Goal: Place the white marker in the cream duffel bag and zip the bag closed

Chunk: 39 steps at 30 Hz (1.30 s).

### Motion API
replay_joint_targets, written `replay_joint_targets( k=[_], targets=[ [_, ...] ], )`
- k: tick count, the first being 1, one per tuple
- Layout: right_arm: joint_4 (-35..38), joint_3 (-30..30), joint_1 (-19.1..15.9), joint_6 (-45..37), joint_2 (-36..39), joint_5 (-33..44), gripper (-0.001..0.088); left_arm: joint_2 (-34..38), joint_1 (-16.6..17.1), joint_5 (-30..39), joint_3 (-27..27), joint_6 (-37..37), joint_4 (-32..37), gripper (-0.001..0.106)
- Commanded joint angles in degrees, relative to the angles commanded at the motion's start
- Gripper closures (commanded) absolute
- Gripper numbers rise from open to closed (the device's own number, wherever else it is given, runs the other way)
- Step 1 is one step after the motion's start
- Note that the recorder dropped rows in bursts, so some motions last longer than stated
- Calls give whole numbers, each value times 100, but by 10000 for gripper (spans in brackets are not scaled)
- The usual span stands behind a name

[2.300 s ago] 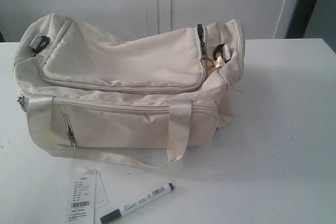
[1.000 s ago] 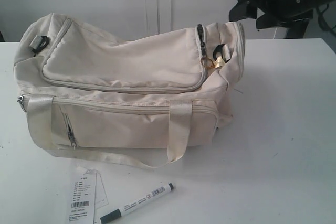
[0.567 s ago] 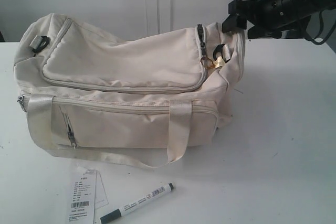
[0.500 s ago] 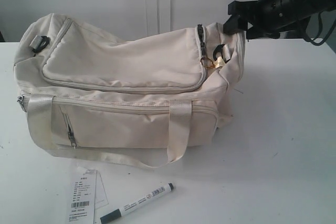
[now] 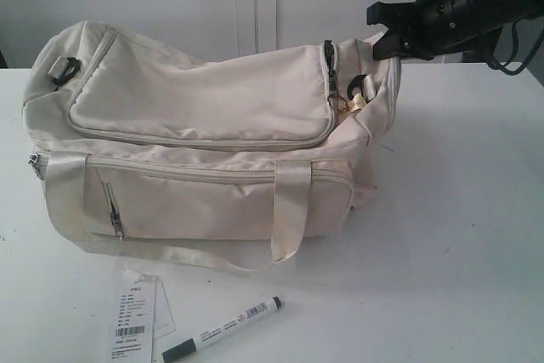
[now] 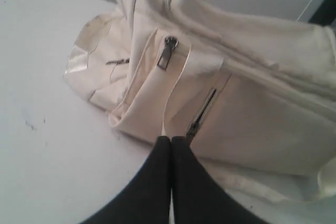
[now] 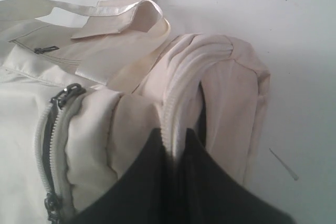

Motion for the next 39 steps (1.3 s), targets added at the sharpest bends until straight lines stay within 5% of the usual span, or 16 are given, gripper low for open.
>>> replay_joint_targets(
  k=[8, 14, 20, 30, 39],
  targets=[
    [0, 0, 0, 0, 0, -11, 868, 0, 0, -399, 0, -169, 0, 1053],
    [0, 0, 0, 0, 0, -26, 868, 62, 0, 239, -301, 138, 0, 1053],
    [0, 0, 0, 0, 0, -25, 868, 927, 0, 1110, -1372, 952, 51, 1053],
    [0, 0, 0, 0, 0, -37, 868, 3904, 0, 2599, -4007, 2920, -3, 1053],
    [0, 0, 0, 0, 0, -23, 868, 5567, 0, 3901, -5507, 5958, -3109, 1053]
  ],
)
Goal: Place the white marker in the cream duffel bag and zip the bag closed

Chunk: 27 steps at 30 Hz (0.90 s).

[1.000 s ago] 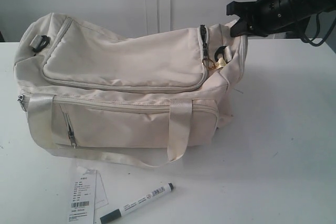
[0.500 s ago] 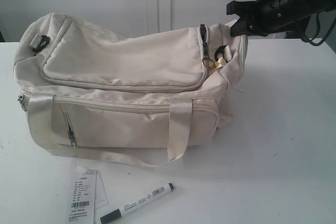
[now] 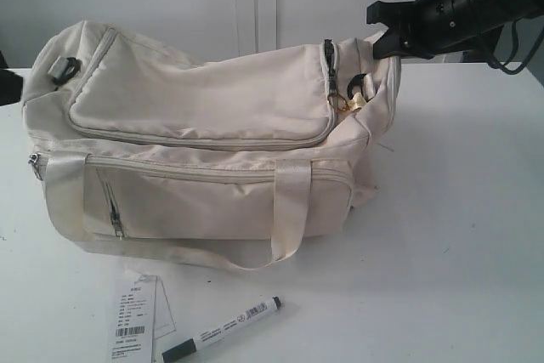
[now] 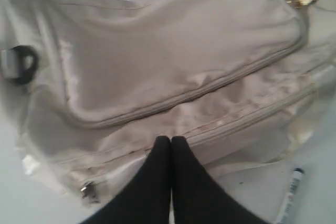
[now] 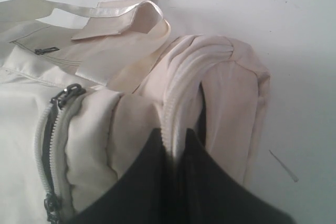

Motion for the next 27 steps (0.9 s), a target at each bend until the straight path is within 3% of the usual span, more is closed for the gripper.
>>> replay_joint_targets(
  k=[3, 6, 10, 20, 27],
  targets=[
    [0, 0, 0, 0, 0, 0, 868, 364, 0, 209, -272, 806, -895, 1053],
    [0, 0, 0, 0, 0, 0, 868, 691, -70, 366, -514, 1087, -1325, 1053],
    [0, 0, 0, 0, 0, 0, 868, 1140, -509, 330, -827, 1087, -1302, 1053],
    [0, 0, 0, 0, 0, 0, 868, 2345, -1769, -801, -1420, 771, -1220, 1053],
    [0, 0, 0, 0, 0, 0, 868, 3170, -2229, -1156, -1915, 177, -1220, 1053]
  ],
)
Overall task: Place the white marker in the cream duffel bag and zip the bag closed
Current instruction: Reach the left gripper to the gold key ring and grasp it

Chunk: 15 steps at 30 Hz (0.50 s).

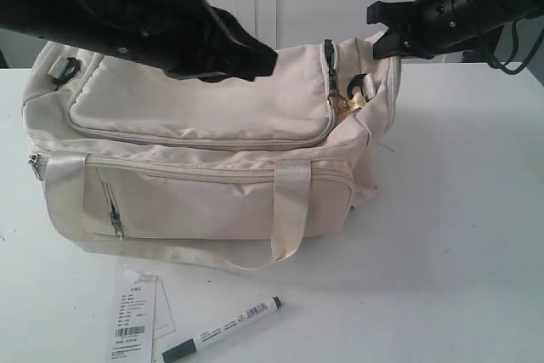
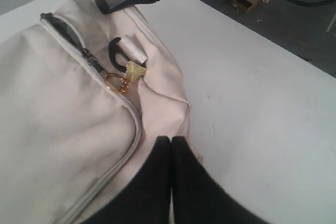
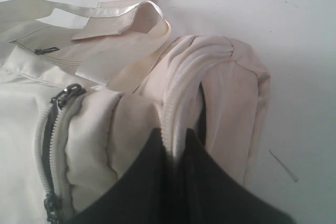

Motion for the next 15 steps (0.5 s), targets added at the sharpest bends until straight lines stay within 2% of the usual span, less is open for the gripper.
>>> replay_joint_targets(
  k=[3, 6, 9, 12, 15],
  targets=[
    [0, 0, 0, 0, 0, 0, 868, 394, 0, 137, -270, -364, 0, 999],
    [0, 0, 0, 0, 0, 0, 868, 700, 0, 342, -517, -649, -11, 821],
    [0, 0, 0, 0, 0, 0, 868, 975, 0, 365, -752, -1111, -62, 591],
    [0, 0, 0, 0, 0, 0, 868, 1229, 0, 394, -958, -1319, -304, 435],
    [0, 0, 0, 0, 0, 0, 868, 1452, 0, 543, -1169, -1323, -457, 331]
  ],
)
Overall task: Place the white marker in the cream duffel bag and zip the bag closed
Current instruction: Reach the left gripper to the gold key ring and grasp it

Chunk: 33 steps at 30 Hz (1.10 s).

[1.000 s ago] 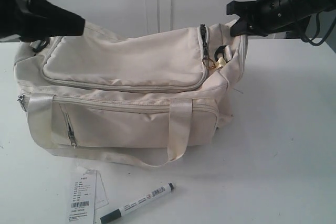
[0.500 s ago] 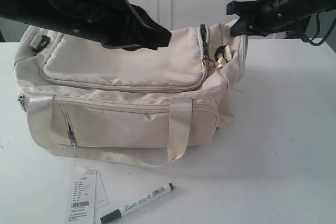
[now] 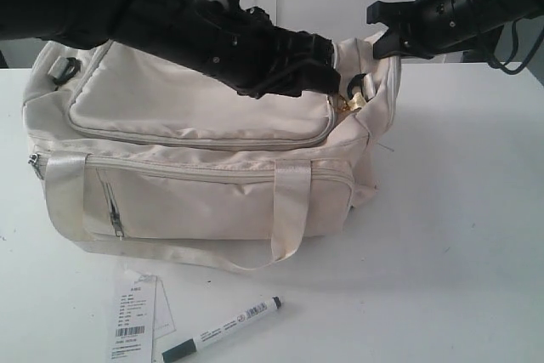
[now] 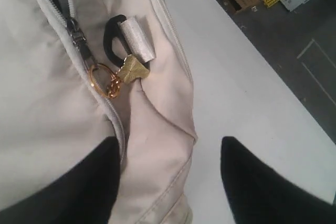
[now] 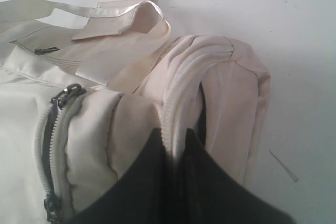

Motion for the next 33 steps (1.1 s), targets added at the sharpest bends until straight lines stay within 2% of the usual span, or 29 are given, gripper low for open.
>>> replay_joint_targets(
  k=[3, 7, 19, 24, 33],
  targets=[
    [0, 0, 0, 0, 0, 0, 868, 184, -30, 57, -170, -82, -14, 335],
    [0, 0, 0, 0, 0, 0, 868, 391, -172, -282, -283, -462, 26, 382],
    [0, 0, 0, 0, 0, 0, 868, 814, -278, -1139, -283, -493, 14, 422],
    [0, 0, 0, 0, 0, -14, 868, 898, -278, -1581, -283, -507, -206, 441],
    [0, 0, 0, 0, 0, -14, 868, 1236, -387, -1397, -708, -507, -334, 467]
  ],
)
